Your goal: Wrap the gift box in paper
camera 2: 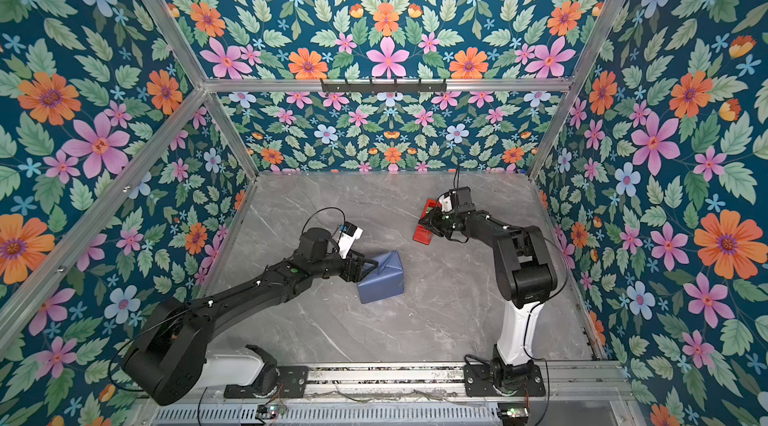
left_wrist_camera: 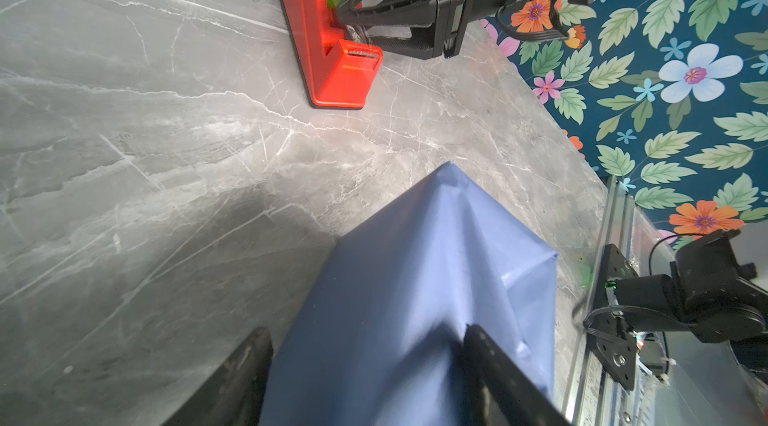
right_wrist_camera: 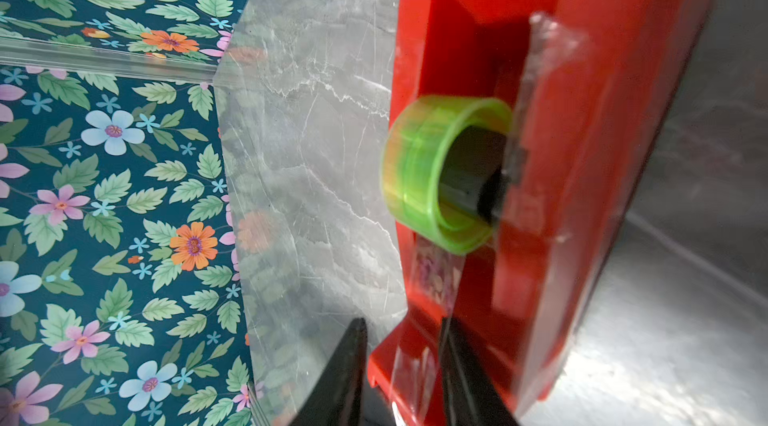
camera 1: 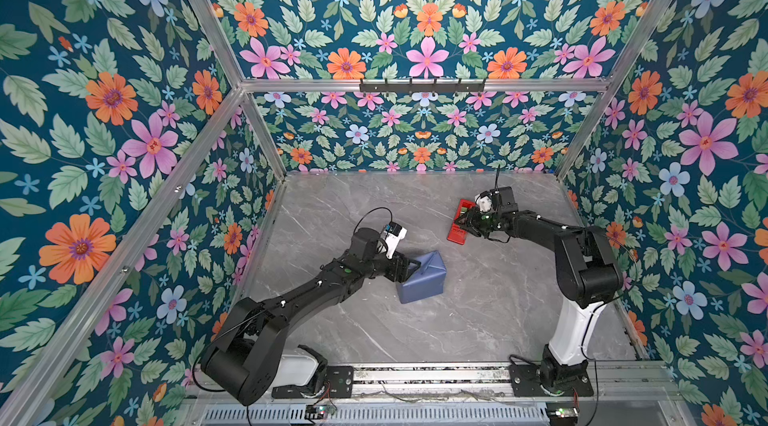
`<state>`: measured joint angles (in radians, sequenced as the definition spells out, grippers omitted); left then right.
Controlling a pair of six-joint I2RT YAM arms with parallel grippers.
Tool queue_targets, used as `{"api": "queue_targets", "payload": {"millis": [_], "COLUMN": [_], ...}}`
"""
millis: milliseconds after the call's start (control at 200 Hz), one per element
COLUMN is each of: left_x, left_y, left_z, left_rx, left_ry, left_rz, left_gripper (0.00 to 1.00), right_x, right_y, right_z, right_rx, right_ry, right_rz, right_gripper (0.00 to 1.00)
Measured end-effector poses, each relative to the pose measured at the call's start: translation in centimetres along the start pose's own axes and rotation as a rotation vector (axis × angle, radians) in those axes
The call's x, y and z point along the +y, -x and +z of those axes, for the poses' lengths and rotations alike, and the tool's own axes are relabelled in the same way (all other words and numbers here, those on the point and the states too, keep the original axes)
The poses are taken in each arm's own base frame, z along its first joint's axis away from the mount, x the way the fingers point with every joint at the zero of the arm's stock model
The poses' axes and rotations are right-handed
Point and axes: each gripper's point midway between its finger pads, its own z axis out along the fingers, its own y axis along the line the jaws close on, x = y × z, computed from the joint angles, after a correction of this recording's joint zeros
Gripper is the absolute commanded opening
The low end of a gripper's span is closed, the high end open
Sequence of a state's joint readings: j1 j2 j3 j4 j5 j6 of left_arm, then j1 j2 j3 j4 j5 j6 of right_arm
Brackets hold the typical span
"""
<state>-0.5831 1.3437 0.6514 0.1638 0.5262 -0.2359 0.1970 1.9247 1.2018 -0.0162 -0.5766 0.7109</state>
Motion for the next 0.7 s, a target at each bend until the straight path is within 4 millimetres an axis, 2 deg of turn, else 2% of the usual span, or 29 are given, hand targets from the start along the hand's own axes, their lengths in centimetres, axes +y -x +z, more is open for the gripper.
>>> {"api": "queue_targets", "payload": {"millis": [470, 700], "left_x": [-0.01, -0.01], "left_y": [0.01, 0.01], "left_z": [-0.01, -0.01], "left_rx": [0.000, 0.000], "left_ry": [0.000, 0.000], "left_rz": [0.000, 0.000], "left_gripper": [0.74, 0.74], "right_x": [-0.12, -0.43], "right_y": [0.43, 0.47], "right_z": [0.58, 0.71], "right_rx": [-0.060, -0.087], "right_ry": [0.067, 0.089], "right_rz": [0.117, 0.157], "right_gripper": [0.18, 0.04]}}
